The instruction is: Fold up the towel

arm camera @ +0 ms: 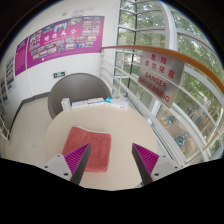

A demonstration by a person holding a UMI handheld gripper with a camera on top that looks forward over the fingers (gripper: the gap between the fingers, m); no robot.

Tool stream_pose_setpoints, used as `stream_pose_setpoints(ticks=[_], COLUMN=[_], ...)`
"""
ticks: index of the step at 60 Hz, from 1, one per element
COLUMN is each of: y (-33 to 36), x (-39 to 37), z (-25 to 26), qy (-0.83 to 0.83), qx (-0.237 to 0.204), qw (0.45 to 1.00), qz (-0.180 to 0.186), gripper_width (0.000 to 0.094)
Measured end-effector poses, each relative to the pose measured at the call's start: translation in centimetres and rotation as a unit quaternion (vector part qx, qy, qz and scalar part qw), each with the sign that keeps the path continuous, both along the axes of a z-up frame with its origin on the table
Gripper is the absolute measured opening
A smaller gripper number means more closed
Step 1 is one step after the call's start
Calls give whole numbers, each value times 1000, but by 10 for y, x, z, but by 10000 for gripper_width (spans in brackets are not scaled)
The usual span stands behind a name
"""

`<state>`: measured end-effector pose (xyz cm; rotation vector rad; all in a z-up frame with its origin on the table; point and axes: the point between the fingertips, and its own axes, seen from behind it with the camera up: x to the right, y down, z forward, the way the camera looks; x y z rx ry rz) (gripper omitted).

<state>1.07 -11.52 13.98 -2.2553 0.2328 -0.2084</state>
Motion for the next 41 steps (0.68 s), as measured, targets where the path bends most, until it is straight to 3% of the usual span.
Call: stream_pose_setpoints(ticks=[15, 28, 41], y=[-91, -180, -216], x=[-75, -123, -145], z=[75, 99, 123], qy=[-27, -25, -39], qx=[32, 33, 49], qw=[999, 999, 998], qz=[2, -9, 0], gripper_width=[856, 854, 857])
